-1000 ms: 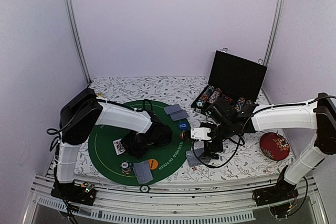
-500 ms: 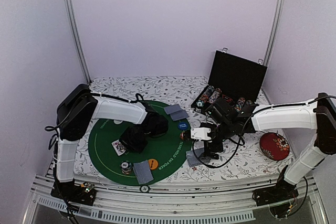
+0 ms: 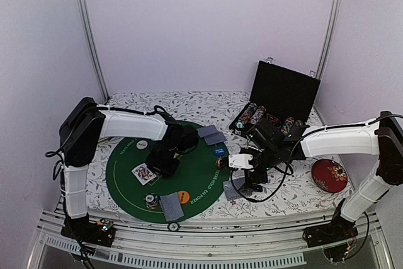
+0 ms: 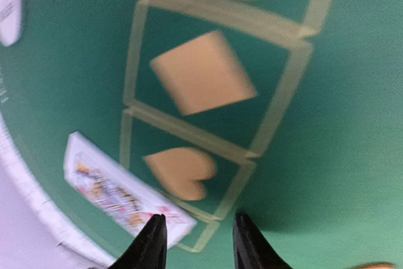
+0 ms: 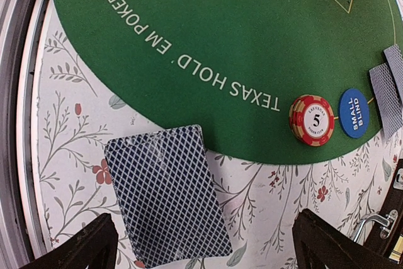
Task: Distribute texas hold em gaming equipment
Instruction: Flop the poker card into the community card area, then adjust the poker card in the community card area.
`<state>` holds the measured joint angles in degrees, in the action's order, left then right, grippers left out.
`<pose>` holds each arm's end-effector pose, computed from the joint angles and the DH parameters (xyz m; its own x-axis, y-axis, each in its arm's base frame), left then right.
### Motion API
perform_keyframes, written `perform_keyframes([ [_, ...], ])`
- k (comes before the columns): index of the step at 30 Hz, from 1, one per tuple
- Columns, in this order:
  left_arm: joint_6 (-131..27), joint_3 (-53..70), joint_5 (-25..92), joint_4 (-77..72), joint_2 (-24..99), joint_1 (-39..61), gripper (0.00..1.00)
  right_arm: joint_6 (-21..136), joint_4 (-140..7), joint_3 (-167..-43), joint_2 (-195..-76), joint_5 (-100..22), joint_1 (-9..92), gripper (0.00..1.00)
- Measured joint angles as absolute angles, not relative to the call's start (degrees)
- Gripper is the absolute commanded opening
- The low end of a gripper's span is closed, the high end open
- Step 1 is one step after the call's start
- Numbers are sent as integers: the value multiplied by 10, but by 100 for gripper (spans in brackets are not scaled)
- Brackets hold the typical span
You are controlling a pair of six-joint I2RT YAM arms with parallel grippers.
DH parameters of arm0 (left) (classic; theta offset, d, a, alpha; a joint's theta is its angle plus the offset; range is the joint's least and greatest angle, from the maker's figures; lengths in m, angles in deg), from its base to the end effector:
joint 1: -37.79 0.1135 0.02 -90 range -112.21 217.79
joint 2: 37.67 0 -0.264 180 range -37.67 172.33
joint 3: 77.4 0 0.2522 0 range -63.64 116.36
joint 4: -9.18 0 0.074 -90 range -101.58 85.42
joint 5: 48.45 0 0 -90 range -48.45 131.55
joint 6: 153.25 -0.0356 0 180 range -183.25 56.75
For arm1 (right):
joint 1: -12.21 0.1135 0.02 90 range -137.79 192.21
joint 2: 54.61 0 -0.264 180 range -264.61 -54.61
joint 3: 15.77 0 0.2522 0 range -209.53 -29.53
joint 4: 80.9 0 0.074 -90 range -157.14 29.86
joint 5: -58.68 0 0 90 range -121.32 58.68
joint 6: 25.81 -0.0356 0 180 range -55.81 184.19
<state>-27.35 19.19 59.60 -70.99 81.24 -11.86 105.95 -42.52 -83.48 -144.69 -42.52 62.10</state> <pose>0.2399 -0.2654 0.1435 -0.9624 0.2717 -0.0022 0.2514 0.8936 0.3719 0.1924 0.2391 0.1865 0.1211 -0.8703 -0.4774 -0.9796 -0.0271 -0.1990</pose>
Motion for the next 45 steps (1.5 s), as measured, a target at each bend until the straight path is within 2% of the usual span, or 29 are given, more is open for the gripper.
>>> perform_keyframes([
  [9, -324, 147, 506, -557, 668, -81, 39, 1060, -423, -835, -1447, -425, 621, 99],
  [14, -330, 97, 543, -528, 631, 27, 35, 1060, -421, -835, -1447, -425, 621, 99],
  [20, -330, 40, 596, -516, 647, 90, 34, 1059, -418, -835, -1449, -425, 621, 99],
  [27, -332, 14, 588, -480, 681, 91, 32, 1059, -414, -835, -1450, -425, 621, 99],
  [45, -320, -31, 566, -459, 649, 71, 33, 1060, -414, -835, -1451, -426, 621, 99],
])
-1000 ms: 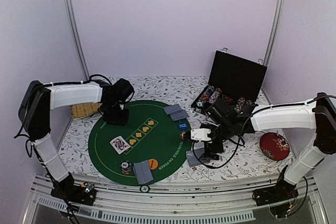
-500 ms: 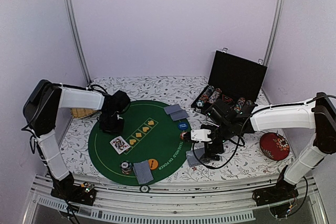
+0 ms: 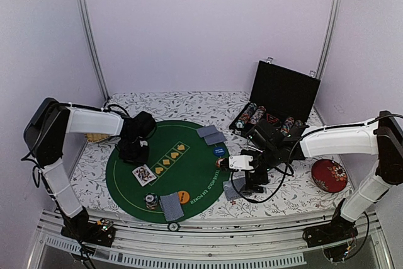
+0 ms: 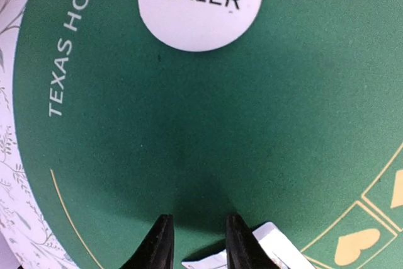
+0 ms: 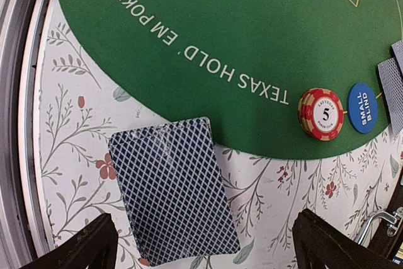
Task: Distribute texas hold em gaming equipment
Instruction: Adjust the poker card in the community card area, then adjust the face-down deck piles at the center of the board.
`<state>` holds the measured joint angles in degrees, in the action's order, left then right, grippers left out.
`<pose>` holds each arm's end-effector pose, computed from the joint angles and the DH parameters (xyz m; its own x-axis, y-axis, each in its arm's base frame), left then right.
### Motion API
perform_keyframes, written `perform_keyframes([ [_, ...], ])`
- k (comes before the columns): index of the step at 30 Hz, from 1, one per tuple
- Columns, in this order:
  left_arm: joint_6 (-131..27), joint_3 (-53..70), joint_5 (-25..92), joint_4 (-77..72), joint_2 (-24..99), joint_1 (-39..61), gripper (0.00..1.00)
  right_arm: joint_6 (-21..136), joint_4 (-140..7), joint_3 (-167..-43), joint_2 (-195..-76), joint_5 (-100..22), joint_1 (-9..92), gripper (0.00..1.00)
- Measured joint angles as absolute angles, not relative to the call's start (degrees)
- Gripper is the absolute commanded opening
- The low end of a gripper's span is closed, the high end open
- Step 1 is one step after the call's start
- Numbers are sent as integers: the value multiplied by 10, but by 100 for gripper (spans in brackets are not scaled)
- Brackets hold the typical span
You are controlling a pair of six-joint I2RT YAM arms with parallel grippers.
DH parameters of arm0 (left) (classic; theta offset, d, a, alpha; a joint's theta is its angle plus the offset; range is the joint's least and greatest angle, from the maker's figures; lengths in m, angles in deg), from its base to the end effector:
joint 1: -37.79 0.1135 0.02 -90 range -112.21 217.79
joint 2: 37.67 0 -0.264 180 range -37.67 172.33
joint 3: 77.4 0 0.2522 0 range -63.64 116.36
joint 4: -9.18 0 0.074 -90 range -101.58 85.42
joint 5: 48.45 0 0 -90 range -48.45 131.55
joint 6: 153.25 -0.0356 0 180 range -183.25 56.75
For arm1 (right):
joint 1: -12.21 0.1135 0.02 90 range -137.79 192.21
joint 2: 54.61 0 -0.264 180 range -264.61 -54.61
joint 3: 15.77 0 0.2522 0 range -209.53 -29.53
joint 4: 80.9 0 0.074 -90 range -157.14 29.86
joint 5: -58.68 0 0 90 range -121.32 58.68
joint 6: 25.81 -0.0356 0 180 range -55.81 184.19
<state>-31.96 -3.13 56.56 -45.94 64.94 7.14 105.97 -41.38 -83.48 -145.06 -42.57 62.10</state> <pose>0.2731 -0.1511 0.1437 -0.9729 -0.0066 -0.2310 -0.0448 0.9860 0.1607 0.1914 0.2380 0.1836 0.1135 -0.8795 -0.4621 -0.9829 -0.0316 -0.1814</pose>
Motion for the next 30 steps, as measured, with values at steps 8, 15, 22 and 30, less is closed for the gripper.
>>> perform_keyframes([
  [8, -317, -19, 578, -482, 631, 66, 39, 1066, -410, -835, -1475, -439, 621, 99],
  [15, -331, 47, 576, -443, 567, -20, 43, 1089, -413, -835, -1483, -456, 621, 99],
  [22, -333, 43, 470, -360, 566, -101, 42, 1099, -410, -834, -1505, -465, 621, 99],
  [30, -291, -22, 343, -234, 576, -136, 47, 1094, -408, -828, -1523, -466, 621, 90],
])
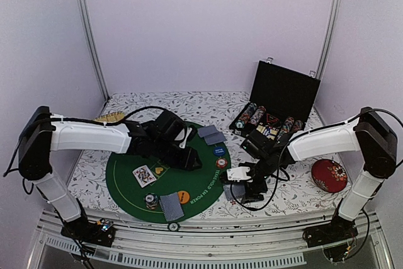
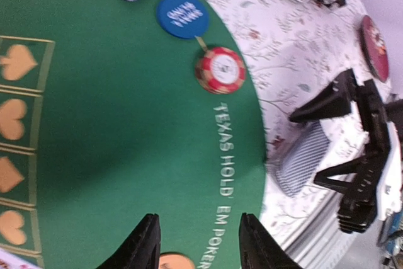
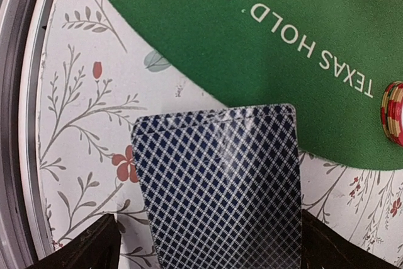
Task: Distribute texas hold em gaming equipment
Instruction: Adjust the face-down deck piles at the center of the board, then pick up the poker card from the face-down deck piles.
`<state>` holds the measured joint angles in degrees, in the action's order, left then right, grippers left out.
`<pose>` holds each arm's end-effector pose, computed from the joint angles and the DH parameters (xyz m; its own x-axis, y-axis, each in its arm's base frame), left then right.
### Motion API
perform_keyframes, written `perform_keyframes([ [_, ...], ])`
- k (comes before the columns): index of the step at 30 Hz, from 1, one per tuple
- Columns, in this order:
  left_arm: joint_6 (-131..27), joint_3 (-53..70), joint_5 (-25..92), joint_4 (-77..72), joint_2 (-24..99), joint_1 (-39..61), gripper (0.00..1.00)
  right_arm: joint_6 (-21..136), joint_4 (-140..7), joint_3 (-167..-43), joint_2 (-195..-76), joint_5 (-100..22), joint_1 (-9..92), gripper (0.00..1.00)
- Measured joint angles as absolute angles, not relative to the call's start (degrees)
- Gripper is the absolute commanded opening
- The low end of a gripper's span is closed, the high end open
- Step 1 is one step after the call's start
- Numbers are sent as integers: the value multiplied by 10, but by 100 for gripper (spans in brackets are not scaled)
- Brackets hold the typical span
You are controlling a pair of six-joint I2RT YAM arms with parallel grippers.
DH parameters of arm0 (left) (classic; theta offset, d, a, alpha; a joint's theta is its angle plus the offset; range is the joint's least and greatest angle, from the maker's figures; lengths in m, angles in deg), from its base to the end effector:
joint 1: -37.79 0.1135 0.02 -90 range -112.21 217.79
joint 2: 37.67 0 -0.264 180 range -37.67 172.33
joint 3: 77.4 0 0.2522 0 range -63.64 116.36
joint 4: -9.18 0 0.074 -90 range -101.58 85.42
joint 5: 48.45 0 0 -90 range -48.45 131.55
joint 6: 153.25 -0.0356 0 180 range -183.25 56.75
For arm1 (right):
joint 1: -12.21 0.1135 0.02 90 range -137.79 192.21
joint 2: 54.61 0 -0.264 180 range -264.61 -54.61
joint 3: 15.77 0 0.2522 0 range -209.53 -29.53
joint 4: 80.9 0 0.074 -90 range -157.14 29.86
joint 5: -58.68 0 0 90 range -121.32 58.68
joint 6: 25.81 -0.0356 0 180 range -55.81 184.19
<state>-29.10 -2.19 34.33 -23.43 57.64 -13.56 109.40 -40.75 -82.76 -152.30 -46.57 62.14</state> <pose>0.2135 -0.2742 0.2027 -0.8728 0.1998 -0.4453 0.4016 0.8123 -0.4228 0.1909 0.2415 0.1440 0.1350 -0.9032 -0.4075 -0.9908 -0.1220 -0.0578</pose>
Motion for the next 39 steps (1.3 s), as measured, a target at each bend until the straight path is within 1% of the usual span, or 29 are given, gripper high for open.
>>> perform_keyframes([
  [4, -269, -46, 295, -167, 598, -152, 48, 1080, -413, -827, -1525, -462, 621, 78],
  [9, -251, -58, 246, -104, 642, -159, 50, 1051, -432, -820, -1525, -460, 621, 78],
  [13, -239, -60, 220, -59, 667, -159, 52, 1015, -451, -806, -1521, -457, 622, 75],
  [20, -222, -55, 163, 16, 719, -162, 55, 947, -492, -783, -1506, -423, 622, 73],
  [24, -216, -35, 146, 27, 759, -171, 55, 917, -517, -778, -1505, -407, 622, 73],
  [29, -205, -16, 148, 31, 774, -173, 57, 884, -535, -774, -1501, -404, 622, 74],
  [33, -201, 9, 155, 14, 788, -172, 53, 867, -541, -766, -1496, -404, 619, 74],
  [35, -201, 31, 163, -10, 798, -172, 53, 857, -541, -763, -1493, -397, 617, 76],
  [39, -206, 73, 186, -54, 814, -176, 53, 847, -544, -754, -1483, -393, 613, 86],
])
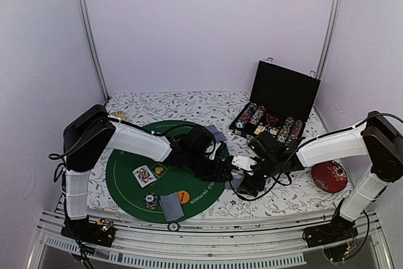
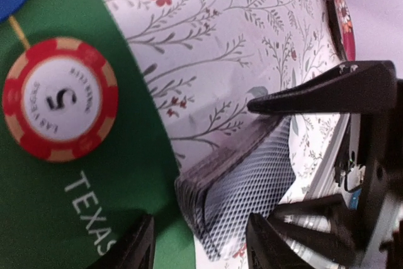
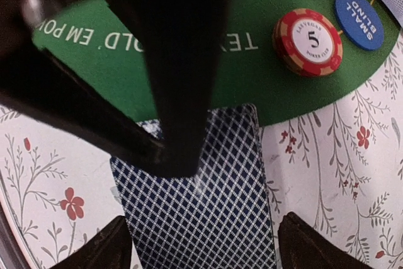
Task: Distribute texas hold em gaming equipment
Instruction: Pick up the poker card from the face-down deck piles.
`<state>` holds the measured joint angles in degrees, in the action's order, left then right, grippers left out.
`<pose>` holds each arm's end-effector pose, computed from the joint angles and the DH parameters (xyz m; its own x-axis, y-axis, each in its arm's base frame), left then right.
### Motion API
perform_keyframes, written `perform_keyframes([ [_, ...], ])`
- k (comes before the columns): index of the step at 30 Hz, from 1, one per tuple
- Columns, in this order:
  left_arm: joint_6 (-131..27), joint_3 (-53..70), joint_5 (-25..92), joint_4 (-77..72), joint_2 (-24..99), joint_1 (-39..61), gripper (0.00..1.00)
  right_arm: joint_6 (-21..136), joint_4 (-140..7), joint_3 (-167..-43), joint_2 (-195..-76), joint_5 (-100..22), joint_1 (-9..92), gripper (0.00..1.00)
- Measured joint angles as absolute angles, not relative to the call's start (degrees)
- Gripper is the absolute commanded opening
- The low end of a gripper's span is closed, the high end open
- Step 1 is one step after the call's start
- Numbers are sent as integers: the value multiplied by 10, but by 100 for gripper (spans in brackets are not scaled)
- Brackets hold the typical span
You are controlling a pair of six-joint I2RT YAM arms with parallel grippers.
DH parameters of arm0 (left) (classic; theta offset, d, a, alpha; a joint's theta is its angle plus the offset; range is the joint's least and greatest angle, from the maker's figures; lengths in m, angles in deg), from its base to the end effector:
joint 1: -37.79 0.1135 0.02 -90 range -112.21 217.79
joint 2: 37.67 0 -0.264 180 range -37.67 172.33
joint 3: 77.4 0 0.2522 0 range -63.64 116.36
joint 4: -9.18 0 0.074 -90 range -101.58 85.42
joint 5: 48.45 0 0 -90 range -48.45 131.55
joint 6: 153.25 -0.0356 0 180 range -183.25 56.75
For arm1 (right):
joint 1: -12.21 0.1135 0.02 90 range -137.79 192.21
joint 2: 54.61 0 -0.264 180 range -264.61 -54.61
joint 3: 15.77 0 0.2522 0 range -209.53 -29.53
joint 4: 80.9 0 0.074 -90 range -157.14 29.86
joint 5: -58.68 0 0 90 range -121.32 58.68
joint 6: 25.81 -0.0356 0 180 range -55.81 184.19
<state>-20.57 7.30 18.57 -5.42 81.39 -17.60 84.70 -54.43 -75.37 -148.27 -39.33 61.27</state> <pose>0.2308 -0.3589 0.1214 -0.9273 0.2449 -0.2831 0.3737 0.6501 -0.6616 0.1925 0.2295 0.1406 -0.2565 -0.8252 -0.5033 -0.9426 0.3288 -0.0587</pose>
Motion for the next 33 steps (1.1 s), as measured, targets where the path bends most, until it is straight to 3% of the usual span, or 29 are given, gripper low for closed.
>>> perform_keyframes([
  [8, -214, 93, 218, -53, 825, -189, 55, 845, -569, -733, -1464, -404, 617, 99],
  [19, -227, 125, 268, -72, 839, -210, 61, 878, -594, -699, -1358, -393, 620, 99],
  [33, -270, 147, 381, -135, 842, -242, 49, 889, -582, -691, -1319, -372, 617, 99],
])
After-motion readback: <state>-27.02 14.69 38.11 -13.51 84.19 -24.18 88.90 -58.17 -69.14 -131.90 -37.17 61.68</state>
